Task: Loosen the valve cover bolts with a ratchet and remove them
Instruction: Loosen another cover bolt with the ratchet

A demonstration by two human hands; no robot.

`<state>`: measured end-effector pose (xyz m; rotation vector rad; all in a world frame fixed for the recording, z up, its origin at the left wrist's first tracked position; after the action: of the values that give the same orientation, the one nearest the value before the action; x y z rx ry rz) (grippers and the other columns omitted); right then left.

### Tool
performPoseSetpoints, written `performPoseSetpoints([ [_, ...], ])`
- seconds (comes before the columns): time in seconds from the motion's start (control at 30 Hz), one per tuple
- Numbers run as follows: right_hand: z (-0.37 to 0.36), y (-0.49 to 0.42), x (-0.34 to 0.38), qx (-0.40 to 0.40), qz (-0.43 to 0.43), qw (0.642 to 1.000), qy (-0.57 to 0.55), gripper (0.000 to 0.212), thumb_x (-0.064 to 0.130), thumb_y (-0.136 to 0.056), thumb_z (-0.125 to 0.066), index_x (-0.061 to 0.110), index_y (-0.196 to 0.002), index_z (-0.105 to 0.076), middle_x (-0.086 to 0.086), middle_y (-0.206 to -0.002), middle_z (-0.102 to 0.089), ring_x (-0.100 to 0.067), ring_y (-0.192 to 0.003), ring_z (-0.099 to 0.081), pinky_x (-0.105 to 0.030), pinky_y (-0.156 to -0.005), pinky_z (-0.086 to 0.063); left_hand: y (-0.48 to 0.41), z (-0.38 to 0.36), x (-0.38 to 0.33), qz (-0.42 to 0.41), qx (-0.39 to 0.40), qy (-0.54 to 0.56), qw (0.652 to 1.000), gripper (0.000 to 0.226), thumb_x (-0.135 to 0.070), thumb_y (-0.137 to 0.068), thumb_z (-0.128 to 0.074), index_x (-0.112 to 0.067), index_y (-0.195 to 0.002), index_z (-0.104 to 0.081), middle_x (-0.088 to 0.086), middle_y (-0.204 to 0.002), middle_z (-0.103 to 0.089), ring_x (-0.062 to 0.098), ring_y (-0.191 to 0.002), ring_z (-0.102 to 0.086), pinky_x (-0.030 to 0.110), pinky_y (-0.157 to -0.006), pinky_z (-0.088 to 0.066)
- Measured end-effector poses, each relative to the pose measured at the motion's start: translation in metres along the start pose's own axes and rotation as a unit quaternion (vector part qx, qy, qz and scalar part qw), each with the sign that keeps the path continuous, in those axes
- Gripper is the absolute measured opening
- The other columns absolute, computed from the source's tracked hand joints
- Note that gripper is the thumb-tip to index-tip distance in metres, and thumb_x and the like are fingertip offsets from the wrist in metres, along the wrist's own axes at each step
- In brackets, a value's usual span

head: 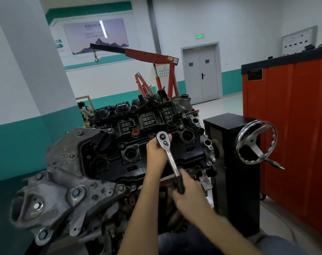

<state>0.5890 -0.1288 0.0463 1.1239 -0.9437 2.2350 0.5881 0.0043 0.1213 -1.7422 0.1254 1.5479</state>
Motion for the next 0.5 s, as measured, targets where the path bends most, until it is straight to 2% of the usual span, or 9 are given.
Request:
performPoseSetpoints([
  [0.1, 0.064, -0.024, -0.001, 0.06, 0.06, 0.987, 0.14, 0.026, 0.003, -0.081, -0.058, 0.025, -0.095, -0.054, -0.004, -0.068, -0.055, -0.016, -0.054, -0.052, -0.032, -0.053, -0.047, -0.002, -0.003, -0.006, -0.012, 0.052, -0.063, 0.997, 0.022, -0.014, -0.094, -0.059, -0.001, -0.076, -0.063, 0.003, -0.071, -0.054, 0.011, -0.071, -0.046, 0.025, -0.066, -0.037],
  [0.17, 0.099, -0.05, 0.008, 0.077, 0.104, 0.956, 0.262, 0.022, 0.005, -0.084, -0.061, 0.02, -0.1, -0.056, 0.001, -0.07, -0.054, -0.019, -0.058, -0.056, -0.034, -0.055, -0.047, -0.004, -0.002, -0.008, -0.017, 0.055, -0.086, 0.995, 0.019, -0.007, -0.092, -0.054, 0.008, -0.082, -0.063, 0.009, -0.071, -0.053, 0.016, -0.071, -0.044, 0.032, -0.066, -0.035],
  [0.2, 0.108, -0.061, 0.017, 0.072, 0.134, 0.931, 0.33, 0.021, 0.009, -0.086, -0.061, 0.02, -0.103, -0.055, 0.004, -0.069, -0.05, -0.019, -0.061, -0.054, -0.032, -0.058, -0.043, -0.004, 0.001, -0.008, -0.017, 0.05, -0.083, 0.995, 0.018, -0.004, -0.091, -0.053, 0.006, -0.082, -0.064, 0.009, -0.072, -0.053, 0.016, -0.071, -0.044, 0.032, -0.065, -0.034],
  [0.27, 0.111, -0.07, 0.03, 0.046, 0.179, 0.891, 0.414, 0.022, 0.016, -0.088, -0.06, 0.022, -0.108, -0.052, 0.005, -0.072, -0.047, -0.019, -0.065, -0.049, -0.029, -0.063, -0.038, -0.002, 0.005, -0.006, -0.003, 0.036, -0.045, 0.998, 0.023, -0.004, -0.092, -0.054, -0.011, -0.075, -0.068, 0.008, -0.078, -0.057, 0.015, -0.078, -0.046, 0.028, -0.067, -0.036],
  [0.3, 0.108, -0.067, 0.03, 0.032, 0.176, 0.893, 0.412, 0.023, 0.017, -0.088, -0.06, 0.023, -0.108, -0.051, 0.003, -0.074, -0.049, -0.021, -0.067, -0.05, -0.029, -0.063, -0.038, -0.001, 0.007, -0.004, 0.003, 0.029, -0.028, 0.999, 0.031, -0.006, -0.094, -0.055, -0.021, -0.069, -0.065, 0.005, -0.077, -0.057, 0.015, -0.079, -0.046, 0.028, -0.068, -0.036],
  [0.37, 0.091, -0.047, 0.015, 0.01, 0.128, 0.934, 0.333, 0.021, 0.017, -0.085, -0.061, 0.027, -0.098, -0.048, 0.0, -0.074, -0.055, -0.026, -0.069, -0.057, -0.029, -0.06, -0.042, 0.004, 0.005, -0.003, 0.002, 0.023, -0.011, 1.0, 0.045, -0.014, -0.096, -0.059, -0.032, -0.054, -0.057, -0.006, -0.063, -0.05, 0.015, -0.071, -0.043, 0.029, -0.067, -0.036],
  [0.43, 0.057, -0.016, 0.0, 0.006, 0.055, 0.983, 0.175, 0.028, 0.013, -0.083, -0.061, 0.03, -0.089, -0.04, -0.001, -0.069, -0.053, -0.023, -0.062, -0.056, -0.029, -0.053, -0.043, 0.008, 0.001, -0.005, 0.0, 0.004, 0.001, 1.0, 0.051, -0.018, -0.096, -0.062, -0.031, -0.049, -0.046, -0.015, -0.053, -0.039, 0.008, -0.06, -0.036, 0.023, -0.06, -0.033],
  [0.5, 0.015, 0.003, -0.001, -0.02, 0.011, 0.998, 0.057, 0.028, 0.01, -0.085, -0.059, 0.03, -0.094, -0.041, 0.002, -0.068, -0.05, -0.009, -0.054, -0.05, -0.016, -0.047, -0.039, 0.007, -0.001, -0.004, 0.008, -0.024, 0.008, 1.0, 0.048, -0.018, -0.095, -0.063, -0.025, -0.056, -0.037, -0.012, -0.054, -0.034, 0.003, -0.054, -0.03, 0.017, -0.053, -0.029],
])
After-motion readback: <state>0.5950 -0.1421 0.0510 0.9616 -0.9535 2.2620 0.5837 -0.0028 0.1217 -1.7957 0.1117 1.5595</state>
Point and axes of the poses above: each hand's wrist, its own y-axis away from the middle knuckle, its own z-axis out of the back of the hand, x = y × z, the point moved 7 cm from there along -y, towards the middle knuckle
